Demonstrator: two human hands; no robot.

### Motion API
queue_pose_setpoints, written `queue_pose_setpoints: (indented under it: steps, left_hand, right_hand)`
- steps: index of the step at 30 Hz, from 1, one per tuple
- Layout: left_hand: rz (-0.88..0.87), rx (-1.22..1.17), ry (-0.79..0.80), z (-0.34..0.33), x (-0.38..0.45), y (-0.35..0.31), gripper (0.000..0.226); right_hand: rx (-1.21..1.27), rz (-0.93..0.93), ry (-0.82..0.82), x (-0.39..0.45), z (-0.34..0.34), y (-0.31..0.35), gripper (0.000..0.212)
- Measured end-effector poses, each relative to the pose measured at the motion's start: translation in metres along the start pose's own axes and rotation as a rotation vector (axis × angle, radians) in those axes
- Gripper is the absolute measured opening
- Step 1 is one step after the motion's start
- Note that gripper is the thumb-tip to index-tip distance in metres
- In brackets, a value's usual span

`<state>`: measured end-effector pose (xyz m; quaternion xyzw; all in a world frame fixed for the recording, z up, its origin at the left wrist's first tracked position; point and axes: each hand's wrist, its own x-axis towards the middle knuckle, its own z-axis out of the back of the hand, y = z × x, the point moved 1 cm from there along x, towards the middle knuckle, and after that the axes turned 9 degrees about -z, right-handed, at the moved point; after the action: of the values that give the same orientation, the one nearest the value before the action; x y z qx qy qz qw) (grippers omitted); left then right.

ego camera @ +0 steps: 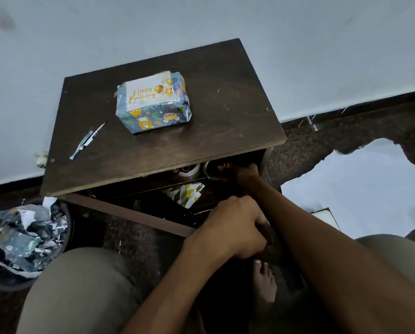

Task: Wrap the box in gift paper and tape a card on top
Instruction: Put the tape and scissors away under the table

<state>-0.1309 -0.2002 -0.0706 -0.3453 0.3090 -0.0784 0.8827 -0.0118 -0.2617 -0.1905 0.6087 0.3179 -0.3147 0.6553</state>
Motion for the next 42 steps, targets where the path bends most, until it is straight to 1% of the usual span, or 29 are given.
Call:
queue_pose_setpoints:
  steps: [1, 2, 4, 7, 8, 11, 13, 18, 21, 22, 24, 25, 27, 30, 33, 35, 36, 38, 41, 42]
  left_hand:
    - [0.019, -0.001, 0.011, 0.0, 0.003, 0.001, 0.022]
    - [0.033, -0.001, 0.017, -0.001, 0.006, 0.002, 0.023]
    - [0.047, 0.019, 0.006, -0.001, 0.008, 0.002, 0.027]
    - [0.088, 0.128, -0.036, -0.005, 0.009, 0.001, 0.046]
    - [0.103, 0.156, -0.048, -0.007, 0.009, 0.001, 0.047]
    - [0.113, 0.156, -0.061, -0.011, 0.01, 0.003, 0.038]
    - [0.098, 0.166, -0.079, -0.013, 0.01, 0.004, 0.029]
    - [0.021, 0.153, -0.151, -0.014, 0.008, 0.006, 0.011]
    - [-0.022, 0.09, -0.138, -0.01, 0.006, 0.007, 0.017]
    - [-0.041, 0.071, -0.116, -0.008, 0.004, 0.006, 0.021]
    - [-0.066, 0.048, -0.085, -0.006, 0.003, 0.009, 0.025]
    - [-0.076, 0.047, -0.093, -0.005, 0.002, 0.01, 0.024]
    - [-0.102, 0.065, -0.17, -0.006, 0.003, 0.014, 0.019]
    - [-0.152, 0.099, -0.358, -0.01, 0.003, 0.013, 0.016]
    - [-0.212, 0.231, -0.633, -0.013, 0.001, 0.011, 0.016]
    - [-0.235, 0.314, -0.791, -0.016, 0.001, 0.01, 0.019]
    - [-0.241, 0.326, -0.83, -0.018, 0.002, 0.01, 0.023]
    - [-0.251, 0.303, -0.831, -0.02, 0.003, 0.009, 0.036]
    - [-0.25, 0.291, -0.728, -0.022, 0.004, 0.01, 0.059]
    - [-0.246, 0.302, -0.698, -0.022, 0.005, 0.011, 0.063]
  right_hand:
    - [-0.061, -0.006, 0.009, 0.008, -0.001, -0.001, 0.05]
    - [-0.109, 0.0, -0.039, 0.011, -0.001, -0.001, 0.05]
    - [-0.166, 0.068, -0.135, 0.015, -0.002, 0.0, 0.052]
    - [-0.232, 0.135, -0.211, 0.017, -0.005, 0.002, 0.052]
    - [-0.236, 0.161, -0.224, 0.015, -0.005, 0.003, 0.052]
    - [-0.322, 0.243, -0.277, 0.012, -0.007, 0.004, 0.047]
    - [-0.416, 0.309, -0.273, 0.008, -0.008, 0.005, 0.042]
    - [-0.593, 0.363, -0.251, -0.009, 0.002, 0.004, 0.03]
    - [-0.652, 0.384, -0.237, -0.03, 0.011, 0.005, 0.022]
    - [-0.671, 0.354, -0.212, -0.037, 0.015, 0.007, 0.022]
    - [-0.757, 0.256, -0.147, -0.052, 0.027, 0.01, 0.03]
    - [-0.804, 0.224, -0.105, -0.06, 0.034, 0.011, 0.028]
    - [-0.867, 0.211, -0.056, -0.077, 0.049, 0.009, 0.012]
    - [-0.889, 0.262, -0.06, -0.103, 0.073, 0.002, 0.015]
    - [-0.799, 0.38, -0.092, -0.131, 0.09, -0.005, 0.015]
    - [-0.792, 0.507, -0.169, -0.139, 0.098, -0.008, 0.014]
    - [-0.822, 0.571, -0.23, -0.137, 0.1, -0.009, 0.016]
    - [-0.849, 0.641, -0.349, -0.128, 0.099, -0.008, 0.023]
    - [-0.769, 0.677, -0.469, -0.115, 0.089, -0.002, 0.024]
    - [-0.728, 0.699, -0.498, -0.113, 0.085, 0.0, 0.025]
